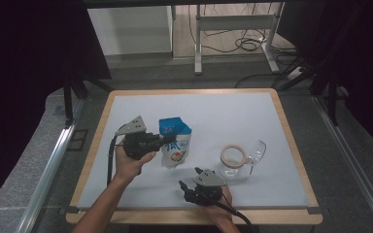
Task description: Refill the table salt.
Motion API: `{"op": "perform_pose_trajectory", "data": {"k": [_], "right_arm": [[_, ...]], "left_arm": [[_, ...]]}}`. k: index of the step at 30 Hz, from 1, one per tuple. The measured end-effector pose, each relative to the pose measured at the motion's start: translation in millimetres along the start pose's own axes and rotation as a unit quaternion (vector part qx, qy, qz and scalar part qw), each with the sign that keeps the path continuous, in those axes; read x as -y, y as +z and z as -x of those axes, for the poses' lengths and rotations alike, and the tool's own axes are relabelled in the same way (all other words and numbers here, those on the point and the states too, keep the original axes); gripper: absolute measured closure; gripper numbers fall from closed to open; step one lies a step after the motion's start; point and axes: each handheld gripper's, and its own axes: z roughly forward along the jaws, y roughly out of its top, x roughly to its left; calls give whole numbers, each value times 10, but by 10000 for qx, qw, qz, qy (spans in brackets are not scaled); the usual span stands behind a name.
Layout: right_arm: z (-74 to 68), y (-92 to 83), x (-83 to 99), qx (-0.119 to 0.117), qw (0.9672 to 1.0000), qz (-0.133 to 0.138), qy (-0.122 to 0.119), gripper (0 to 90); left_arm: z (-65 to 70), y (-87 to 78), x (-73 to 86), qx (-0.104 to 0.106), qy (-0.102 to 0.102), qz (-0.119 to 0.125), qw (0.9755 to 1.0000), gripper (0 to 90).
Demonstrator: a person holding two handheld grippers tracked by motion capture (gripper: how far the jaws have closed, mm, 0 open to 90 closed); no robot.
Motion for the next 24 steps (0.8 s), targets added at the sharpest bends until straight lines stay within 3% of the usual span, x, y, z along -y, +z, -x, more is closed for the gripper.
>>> {"op": "perform_pose_trajectory", "data": {"k": [10,24], "right_arm": [[3,54,-47,244,9997,-7,29,287],[20,52,-152,487,9986,193,51,287]], "left_arm": [[116,-15,-27,141,45,42,9999,900],[228,-23,-76,328,95,46,9994,900]]}}
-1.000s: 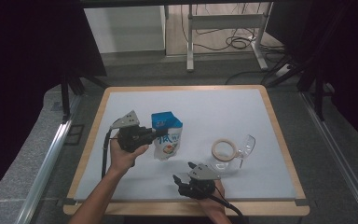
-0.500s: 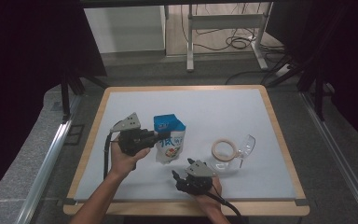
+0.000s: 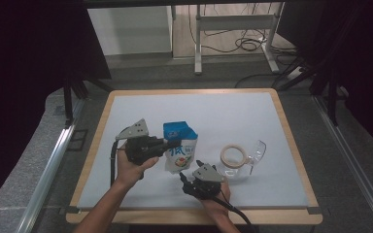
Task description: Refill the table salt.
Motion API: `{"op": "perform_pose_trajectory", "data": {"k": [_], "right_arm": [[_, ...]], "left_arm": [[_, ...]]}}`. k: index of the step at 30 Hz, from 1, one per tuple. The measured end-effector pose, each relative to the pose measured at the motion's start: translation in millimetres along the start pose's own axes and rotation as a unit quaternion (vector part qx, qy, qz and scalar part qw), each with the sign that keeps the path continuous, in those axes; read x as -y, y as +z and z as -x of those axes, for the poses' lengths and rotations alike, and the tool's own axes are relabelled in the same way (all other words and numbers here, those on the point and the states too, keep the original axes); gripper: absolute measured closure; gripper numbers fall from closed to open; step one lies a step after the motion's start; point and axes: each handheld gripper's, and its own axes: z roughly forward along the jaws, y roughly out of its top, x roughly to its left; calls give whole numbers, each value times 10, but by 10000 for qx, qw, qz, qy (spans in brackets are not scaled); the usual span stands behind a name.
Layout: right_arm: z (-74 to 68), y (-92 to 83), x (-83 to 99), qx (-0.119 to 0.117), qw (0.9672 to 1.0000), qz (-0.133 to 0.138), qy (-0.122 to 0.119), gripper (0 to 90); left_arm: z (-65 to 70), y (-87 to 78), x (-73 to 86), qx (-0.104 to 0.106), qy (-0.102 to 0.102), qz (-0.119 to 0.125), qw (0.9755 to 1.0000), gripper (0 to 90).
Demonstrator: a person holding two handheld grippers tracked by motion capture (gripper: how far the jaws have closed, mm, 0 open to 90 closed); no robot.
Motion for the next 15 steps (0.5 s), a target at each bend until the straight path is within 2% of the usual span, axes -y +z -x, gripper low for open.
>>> {"op": "perform_pose_trajectory", "data": {"k": [5,9,12,15], "right_arm": [[18,20,-35,-29,9999,106,51,287],[2,46,-72,39,9999,140,-58,287],[-10,47,-75,153,9995,164,-238,293],[-20,43,-70,170,9989,217,-376,322]], "left_arm": [[27,24,-5,10,12,-52,10000,900],[41,52,-4,36,11,-74,10000,900],[35,67,-9,34,-5,-82,10000,900],[26,94,-10,98,-64,-102,9999,900]]}}
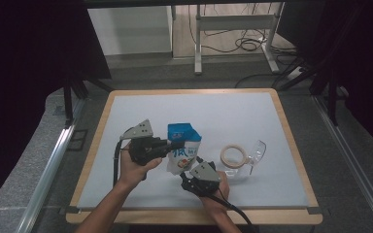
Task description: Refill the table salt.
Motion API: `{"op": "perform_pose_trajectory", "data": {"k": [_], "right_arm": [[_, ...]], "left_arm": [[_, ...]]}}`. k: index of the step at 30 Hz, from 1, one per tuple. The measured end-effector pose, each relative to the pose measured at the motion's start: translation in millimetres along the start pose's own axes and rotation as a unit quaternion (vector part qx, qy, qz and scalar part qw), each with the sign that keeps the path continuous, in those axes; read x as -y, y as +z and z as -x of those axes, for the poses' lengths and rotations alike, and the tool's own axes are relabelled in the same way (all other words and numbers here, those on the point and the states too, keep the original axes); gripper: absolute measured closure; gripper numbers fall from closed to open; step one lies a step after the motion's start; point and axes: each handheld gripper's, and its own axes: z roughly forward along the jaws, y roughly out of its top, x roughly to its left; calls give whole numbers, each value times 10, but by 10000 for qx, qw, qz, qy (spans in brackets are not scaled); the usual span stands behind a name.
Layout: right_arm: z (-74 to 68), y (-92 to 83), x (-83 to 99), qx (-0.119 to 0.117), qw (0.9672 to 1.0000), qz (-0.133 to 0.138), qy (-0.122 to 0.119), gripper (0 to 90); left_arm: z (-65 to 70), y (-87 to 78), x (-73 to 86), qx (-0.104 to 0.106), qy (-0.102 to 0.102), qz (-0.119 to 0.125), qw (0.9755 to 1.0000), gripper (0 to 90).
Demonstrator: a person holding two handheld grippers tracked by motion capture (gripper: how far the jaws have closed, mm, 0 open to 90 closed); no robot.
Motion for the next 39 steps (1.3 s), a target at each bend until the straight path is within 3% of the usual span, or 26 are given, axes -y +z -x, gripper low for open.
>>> {"op": "perform_pose_trajectory", "data": {"k": [4,10,15,19,29,34,37,39], "right_arm": [[-13,3,1,64,9995,45,-299,326],[6,-27,3,-12,9994,175,-312,377],[67,-40,37,-259,9996,112,-61,397],[92,-29,60,-224,9997,64,-2,375],[91,4,64,-36,9993,104,-344,350],[101,-4,59,-149,9995,127,-263,354],[89,-26,43,-346,9984,283,-338,385],[105,-34,50,-485,9982,277,-214,409]], "left_arm": [[27,28,-19,-19,40,-43,10000,900],[32,47,-50,21,37,-34,10000,900],[19,93,-41,84,-30,-102,9999,900],[35,114,-36,82,-14,-130,9999,900],[37,104,-57,61,-39,-140,9999,900],[32,93,-66,37,-49,-119,9999,900],[20,109,-65,30,-73,-130,9999,900],[10,116,-65,19,-80,-154,9998,900]]}}
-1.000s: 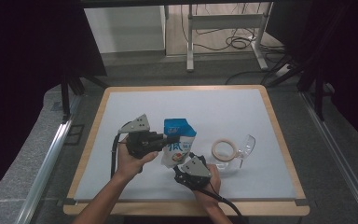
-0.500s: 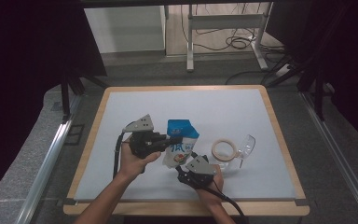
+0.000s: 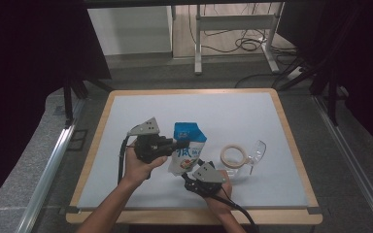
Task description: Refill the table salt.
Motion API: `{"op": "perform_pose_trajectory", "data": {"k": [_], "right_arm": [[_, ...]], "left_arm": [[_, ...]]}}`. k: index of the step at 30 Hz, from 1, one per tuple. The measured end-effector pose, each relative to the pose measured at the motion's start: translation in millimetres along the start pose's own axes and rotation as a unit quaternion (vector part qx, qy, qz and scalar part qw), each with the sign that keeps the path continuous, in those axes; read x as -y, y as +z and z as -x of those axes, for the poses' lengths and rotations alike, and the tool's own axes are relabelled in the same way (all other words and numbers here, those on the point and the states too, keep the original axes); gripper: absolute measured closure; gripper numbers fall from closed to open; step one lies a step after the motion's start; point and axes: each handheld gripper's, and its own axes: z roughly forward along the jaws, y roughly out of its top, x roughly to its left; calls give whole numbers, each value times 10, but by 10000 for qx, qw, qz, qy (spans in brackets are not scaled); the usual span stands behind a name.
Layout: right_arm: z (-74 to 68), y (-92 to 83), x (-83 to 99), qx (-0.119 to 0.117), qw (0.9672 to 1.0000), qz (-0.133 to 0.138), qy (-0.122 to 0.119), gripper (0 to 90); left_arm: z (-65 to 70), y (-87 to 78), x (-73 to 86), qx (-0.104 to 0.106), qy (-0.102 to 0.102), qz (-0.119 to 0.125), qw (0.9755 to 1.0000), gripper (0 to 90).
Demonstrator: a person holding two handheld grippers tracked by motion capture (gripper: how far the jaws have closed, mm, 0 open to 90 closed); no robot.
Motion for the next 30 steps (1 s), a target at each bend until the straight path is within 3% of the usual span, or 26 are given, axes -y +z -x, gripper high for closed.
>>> {"op": "perform_pose_trajectory", "data": {"k": [2,15,24,30], "right_arm": [[21,-8,16,-140,9997,20,180,424],[27,-57,35,-591,9972,133,440,433],[21,-138,77,-616,9967,242,475,433],[11,-164,96,-462,9981,178,365,405]], "left_arm": [[-16,12,-1,-17,-45,-22,10000,900],[-60,117,-48,67,-249,-10,9997,900],[-72,227,-72,186,-342,-30,9992,900],[-31,302,-90,209,-311,-65,9993,900]]}}
